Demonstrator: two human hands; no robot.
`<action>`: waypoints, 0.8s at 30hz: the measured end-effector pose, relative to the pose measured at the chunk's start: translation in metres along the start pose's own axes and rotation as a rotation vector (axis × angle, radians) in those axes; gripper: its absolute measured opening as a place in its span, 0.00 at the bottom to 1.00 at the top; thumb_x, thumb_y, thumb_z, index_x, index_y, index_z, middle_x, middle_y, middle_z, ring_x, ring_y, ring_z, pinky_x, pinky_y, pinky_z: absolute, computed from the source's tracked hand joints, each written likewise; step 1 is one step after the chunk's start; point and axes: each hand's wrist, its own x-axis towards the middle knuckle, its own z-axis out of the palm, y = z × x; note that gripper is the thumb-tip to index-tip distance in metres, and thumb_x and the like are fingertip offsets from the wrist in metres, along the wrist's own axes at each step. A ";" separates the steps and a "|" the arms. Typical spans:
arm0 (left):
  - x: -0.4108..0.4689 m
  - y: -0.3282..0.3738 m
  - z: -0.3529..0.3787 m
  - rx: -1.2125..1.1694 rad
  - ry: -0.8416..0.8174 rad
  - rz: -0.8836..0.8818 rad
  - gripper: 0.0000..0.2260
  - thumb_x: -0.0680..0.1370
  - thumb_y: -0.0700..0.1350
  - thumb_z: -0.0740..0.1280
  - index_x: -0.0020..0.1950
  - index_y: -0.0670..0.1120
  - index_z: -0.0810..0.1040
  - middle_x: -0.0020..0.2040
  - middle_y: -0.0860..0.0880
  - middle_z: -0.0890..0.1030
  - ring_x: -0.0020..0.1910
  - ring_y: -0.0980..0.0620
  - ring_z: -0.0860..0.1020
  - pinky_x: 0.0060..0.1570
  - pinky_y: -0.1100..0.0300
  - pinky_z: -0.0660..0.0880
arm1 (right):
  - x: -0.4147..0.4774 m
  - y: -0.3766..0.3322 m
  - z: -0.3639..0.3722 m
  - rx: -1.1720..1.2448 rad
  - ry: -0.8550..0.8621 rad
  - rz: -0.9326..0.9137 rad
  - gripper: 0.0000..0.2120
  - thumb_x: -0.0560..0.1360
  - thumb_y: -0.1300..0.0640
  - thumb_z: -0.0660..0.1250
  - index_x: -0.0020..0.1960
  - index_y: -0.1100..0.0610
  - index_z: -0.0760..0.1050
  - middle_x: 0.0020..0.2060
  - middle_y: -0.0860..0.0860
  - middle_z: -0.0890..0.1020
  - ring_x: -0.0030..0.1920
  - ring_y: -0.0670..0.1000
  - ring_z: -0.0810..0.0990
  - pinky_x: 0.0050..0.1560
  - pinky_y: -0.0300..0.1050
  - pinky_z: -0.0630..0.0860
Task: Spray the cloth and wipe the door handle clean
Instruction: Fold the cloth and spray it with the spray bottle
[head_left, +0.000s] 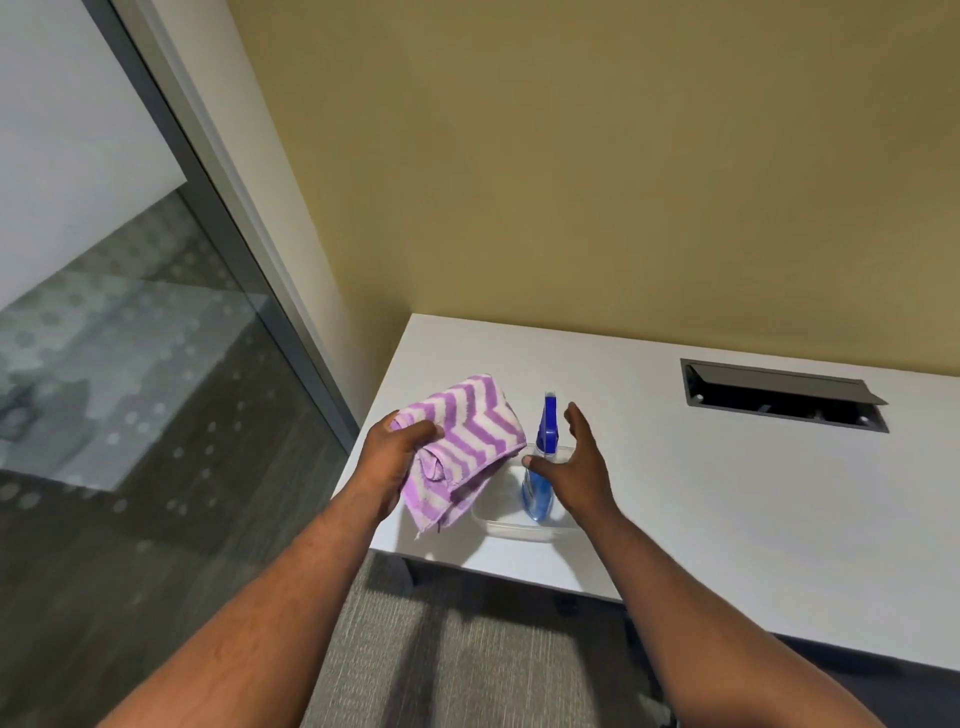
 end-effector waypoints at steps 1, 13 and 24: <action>0.001 -0.002 0.000 -0.017 -0.015 -0.017 0.12 0.77 0.35 0.73 0.60 0.41 0.81 0.49 0.41 0.89 0.49 0.39 0.88 0.47 0.50 0.84 | 0.005 0.002 0.004 0.011 -0.022 -0.002 0.47 0.73 0.58 0.80 0.83 0.54 0.57 0.81 0.52 0.66 0.78 0.56 0.68 0.72 0.50 0.70; -0.004 0.031 -0.004 -0.032 -0.080 -0.043 0.08 0.78 0.35 0.73 0.57 0.41 0.82 0.45 0.43 0.88 0.48 0.40 0.88 0.47 0.52 0.84 | 0.036 0.001 0.021 -0.018 0.164 -0.145 0.13 0.81 0.55 0.71 0.62 0.60 0.77 0.55 0.55 0.80 0.51 0.49 0.81 0.44 0.22 0.70; -0.024 0.137 0.018 -0.074 -0.143 0.239 0.09 0.76 0.28 0.70 0.54 0.35 0.85 0.54 0.32 0.86 0.50 0.36 0.86 0.57 0.43 0.83 | 0.008 -0.139 -0.029 -0.070 0.264 -0.614 0.08 0.74 0.46 0.63 0.40 0.48 0.68 0.33 0.46 0.73 0.33 0.50 0.72 0.35 0.45 0.70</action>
